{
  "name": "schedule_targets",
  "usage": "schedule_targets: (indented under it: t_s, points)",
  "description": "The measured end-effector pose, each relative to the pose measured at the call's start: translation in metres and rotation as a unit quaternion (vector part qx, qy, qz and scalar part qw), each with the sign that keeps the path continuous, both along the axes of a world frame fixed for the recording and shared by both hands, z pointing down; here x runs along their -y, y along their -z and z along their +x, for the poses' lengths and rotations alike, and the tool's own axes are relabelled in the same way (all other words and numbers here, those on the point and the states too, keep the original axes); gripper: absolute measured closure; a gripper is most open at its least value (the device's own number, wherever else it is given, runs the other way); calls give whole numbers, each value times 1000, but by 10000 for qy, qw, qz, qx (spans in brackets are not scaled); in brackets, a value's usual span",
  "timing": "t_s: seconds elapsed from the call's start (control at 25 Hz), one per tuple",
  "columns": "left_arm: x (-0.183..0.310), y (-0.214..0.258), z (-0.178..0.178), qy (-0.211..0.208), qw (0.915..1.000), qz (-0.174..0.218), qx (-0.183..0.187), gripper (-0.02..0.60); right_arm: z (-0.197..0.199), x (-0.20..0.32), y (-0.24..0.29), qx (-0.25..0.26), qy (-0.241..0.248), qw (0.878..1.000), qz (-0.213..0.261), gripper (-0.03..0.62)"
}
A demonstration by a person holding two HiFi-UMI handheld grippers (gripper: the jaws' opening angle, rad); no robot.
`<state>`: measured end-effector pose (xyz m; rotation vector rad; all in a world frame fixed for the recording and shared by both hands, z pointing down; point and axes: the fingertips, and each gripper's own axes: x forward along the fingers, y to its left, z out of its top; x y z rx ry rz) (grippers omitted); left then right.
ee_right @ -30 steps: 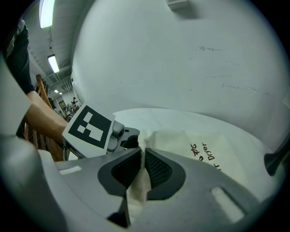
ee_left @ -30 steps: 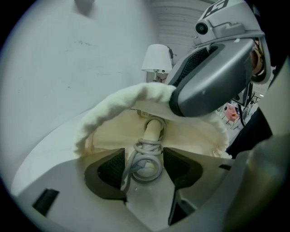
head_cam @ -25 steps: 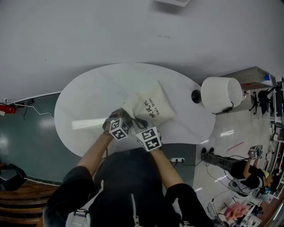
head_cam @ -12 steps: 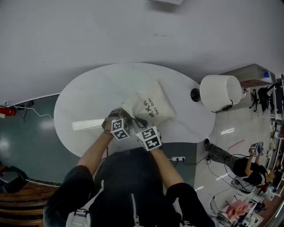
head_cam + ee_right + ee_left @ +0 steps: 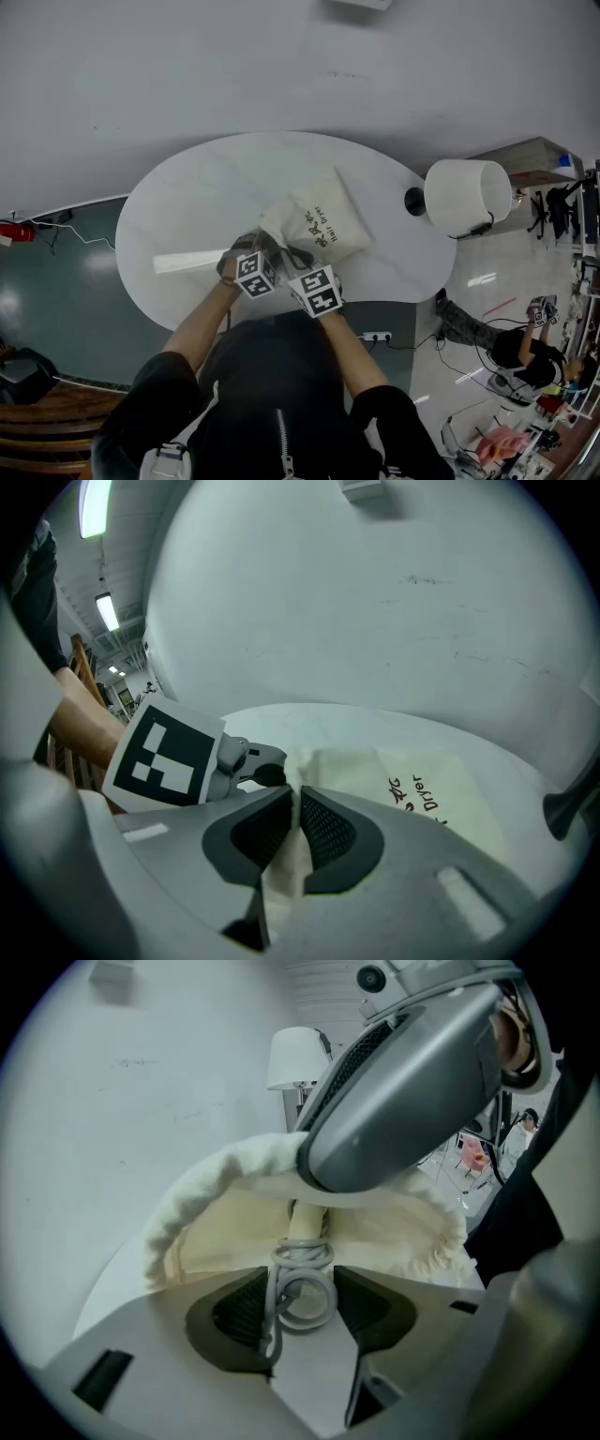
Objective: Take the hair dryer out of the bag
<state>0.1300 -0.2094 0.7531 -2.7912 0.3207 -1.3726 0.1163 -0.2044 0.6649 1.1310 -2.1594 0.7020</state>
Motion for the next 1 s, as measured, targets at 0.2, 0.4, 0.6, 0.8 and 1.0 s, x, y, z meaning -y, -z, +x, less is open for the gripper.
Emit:
schedule_targets:
  t_s: [0.2,0.4,0.6,0.8,1.0]
  points:
    - [-6,4,-4,66,10000,-59,0,359,-1,1,-1,-35,-1,10000,11,565]
    - [-12,5,-14,159,9998,-115,30,359,2,0,0,-30,-52,10000,45,565]
    - [-19,4,-21,220,9997,-124,42,360,0,-1,1,-35,-46,10000,65,565]
    - [-23,4,-26,282,9995,-133,40,360,0,-4,0,-69,-34,9999,64,565]
    - [-28,4,-39,351,9992,-157,85,360,-1,-8,0,-63,-27,9999,85,565]
